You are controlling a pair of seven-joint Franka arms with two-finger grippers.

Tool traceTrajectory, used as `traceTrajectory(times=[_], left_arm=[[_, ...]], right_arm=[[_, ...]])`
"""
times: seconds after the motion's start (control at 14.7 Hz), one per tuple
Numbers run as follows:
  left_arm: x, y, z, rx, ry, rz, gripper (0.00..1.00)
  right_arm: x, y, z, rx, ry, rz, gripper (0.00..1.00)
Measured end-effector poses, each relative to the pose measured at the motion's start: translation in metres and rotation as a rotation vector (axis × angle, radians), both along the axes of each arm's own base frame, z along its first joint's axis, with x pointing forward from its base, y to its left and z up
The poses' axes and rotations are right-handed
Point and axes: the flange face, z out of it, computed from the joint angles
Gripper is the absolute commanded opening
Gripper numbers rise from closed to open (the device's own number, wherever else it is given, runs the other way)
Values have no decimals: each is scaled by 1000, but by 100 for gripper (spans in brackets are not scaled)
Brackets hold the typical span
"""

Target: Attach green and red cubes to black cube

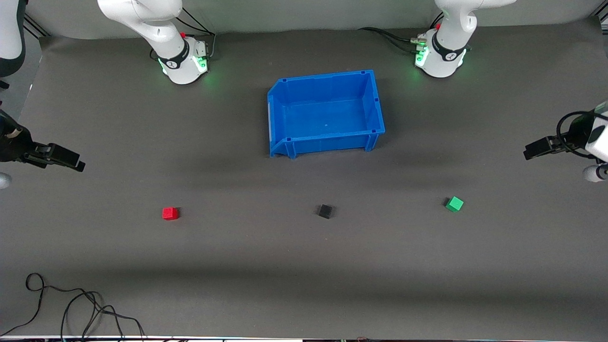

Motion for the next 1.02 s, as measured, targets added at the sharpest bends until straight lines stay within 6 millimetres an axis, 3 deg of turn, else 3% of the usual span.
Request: traceTrajectory(times=[0.2,0.41,0.61,0.82,1.02], left_arm=[[12,-2,-49,24,35,118,100],[25,-7,-95,52,9,311,100],[30,-12,-147,74,2,519,98],[34,-21,-197,86,9,613,95],[37,-20,-239,82,-38,748,88]], right_arm=[[8,5,-21,63,53,-325,100],[21,2,-58,85,135,-603,100],[34,-6,-95,113,210,-808,100],[46,-20,-136,132,248,-939,100],[54,-36,-191,187,257,-1039,100]])
